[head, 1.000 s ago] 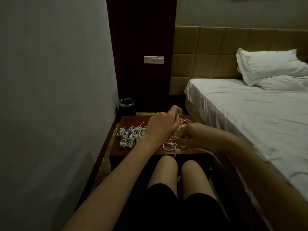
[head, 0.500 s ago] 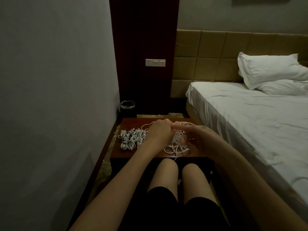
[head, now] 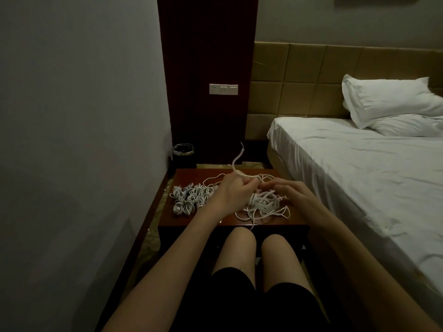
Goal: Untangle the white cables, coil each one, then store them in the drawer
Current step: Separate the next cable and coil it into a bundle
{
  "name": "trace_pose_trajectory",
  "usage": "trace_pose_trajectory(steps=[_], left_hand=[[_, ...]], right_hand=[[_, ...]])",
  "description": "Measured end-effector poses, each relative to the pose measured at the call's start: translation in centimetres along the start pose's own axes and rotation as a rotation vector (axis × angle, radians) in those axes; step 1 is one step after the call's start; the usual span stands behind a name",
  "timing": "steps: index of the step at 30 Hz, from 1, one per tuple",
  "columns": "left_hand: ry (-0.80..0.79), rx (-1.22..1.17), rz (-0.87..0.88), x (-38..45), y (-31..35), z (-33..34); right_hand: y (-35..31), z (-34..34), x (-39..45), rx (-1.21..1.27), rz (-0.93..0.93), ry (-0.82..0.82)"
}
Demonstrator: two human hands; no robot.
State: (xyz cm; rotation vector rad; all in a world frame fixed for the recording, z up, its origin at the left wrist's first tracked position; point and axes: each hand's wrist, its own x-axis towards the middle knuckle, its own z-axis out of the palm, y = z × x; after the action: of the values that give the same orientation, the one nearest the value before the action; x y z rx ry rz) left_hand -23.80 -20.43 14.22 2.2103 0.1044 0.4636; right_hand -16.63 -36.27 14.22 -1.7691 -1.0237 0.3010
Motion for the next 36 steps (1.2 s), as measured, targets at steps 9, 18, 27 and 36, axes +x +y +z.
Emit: trace_pose_trajectory(steps=[9, 18, 27, 36], left_hand=[[-0.09, -0.367, -0.1, -0.8, 0.0, -0.4], [0.078, -0.428, 0.049, -0.6, 2.6, 0.6], [0.435, 0.019, 0.136, 1.5, 0.2, 0.9], [0.062, 0.292, 0.245, 0.5, 0.1, 0.8]], right_hand=[[-0.5, -2.5, -0.7, -0.089, -0.14, -0.103], [-1.5, -1.5, -0.2, -0.416, -0.237, -0.026], [-2.4, 3.1, -0.7, -0.476, -0.066, -0.155], [-5.6, -0.6, -0.7, -0.695, -0.133, -0.041]])
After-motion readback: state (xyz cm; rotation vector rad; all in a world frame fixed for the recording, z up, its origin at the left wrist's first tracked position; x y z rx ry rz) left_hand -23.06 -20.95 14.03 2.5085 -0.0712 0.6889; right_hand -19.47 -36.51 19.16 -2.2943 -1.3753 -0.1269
